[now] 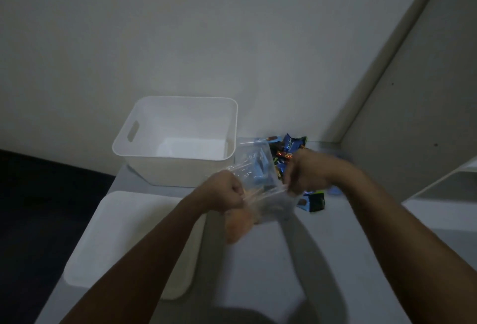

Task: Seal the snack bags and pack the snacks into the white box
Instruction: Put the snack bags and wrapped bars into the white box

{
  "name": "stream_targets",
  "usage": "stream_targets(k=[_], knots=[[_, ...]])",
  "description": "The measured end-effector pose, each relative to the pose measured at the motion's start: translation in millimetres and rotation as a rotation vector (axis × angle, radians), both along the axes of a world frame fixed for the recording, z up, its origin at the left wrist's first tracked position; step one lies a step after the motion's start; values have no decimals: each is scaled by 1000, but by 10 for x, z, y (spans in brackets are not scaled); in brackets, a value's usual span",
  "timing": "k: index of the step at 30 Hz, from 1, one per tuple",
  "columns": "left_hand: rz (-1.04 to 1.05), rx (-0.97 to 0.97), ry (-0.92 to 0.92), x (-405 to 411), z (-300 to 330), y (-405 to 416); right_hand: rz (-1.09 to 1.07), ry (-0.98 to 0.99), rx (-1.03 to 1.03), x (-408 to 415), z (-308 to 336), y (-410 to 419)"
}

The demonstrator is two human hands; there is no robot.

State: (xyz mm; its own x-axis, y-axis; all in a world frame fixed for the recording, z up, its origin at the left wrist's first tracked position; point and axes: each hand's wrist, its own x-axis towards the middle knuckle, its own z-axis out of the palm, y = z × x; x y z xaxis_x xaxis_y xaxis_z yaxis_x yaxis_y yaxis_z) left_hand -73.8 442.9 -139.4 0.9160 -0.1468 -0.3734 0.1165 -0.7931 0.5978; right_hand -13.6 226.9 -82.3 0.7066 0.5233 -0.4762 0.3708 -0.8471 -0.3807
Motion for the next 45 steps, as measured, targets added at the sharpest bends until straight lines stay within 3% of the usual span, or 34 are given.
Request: stream_targets(k=[7, 13, 18, 26, 35, 38, 41, 45], knots=[[204, -152, -15, 284, 1176, 486, -238, -154, 396, 151, 1235, 188], [388, -282, -105, 721, 1566, 950, -464, -284, 655, 435, 1492, 822], [495, -281, -50, 1088, 1307, 1144, -569, -171, 578, 798, 1160, 1454], [620, -236, 62, 1626, 338, 1298, -669, -100, 347, 1171, 130, 2024], [473, -272, 130, 1894, -216, 1144, -675, -159, 260, 1390, -431, 1996], [402, -256, 169, 1839, -257, 1123, -672, -194, 320, 1408, -449, 1906], [395, -232, 64, 1756, -169, 1144, -700, -299, 405, 1359, -358, 1700], [477, -235, -161, 1477, 101, 1121, -660, -324, 311, 1161, -305, 1290]])
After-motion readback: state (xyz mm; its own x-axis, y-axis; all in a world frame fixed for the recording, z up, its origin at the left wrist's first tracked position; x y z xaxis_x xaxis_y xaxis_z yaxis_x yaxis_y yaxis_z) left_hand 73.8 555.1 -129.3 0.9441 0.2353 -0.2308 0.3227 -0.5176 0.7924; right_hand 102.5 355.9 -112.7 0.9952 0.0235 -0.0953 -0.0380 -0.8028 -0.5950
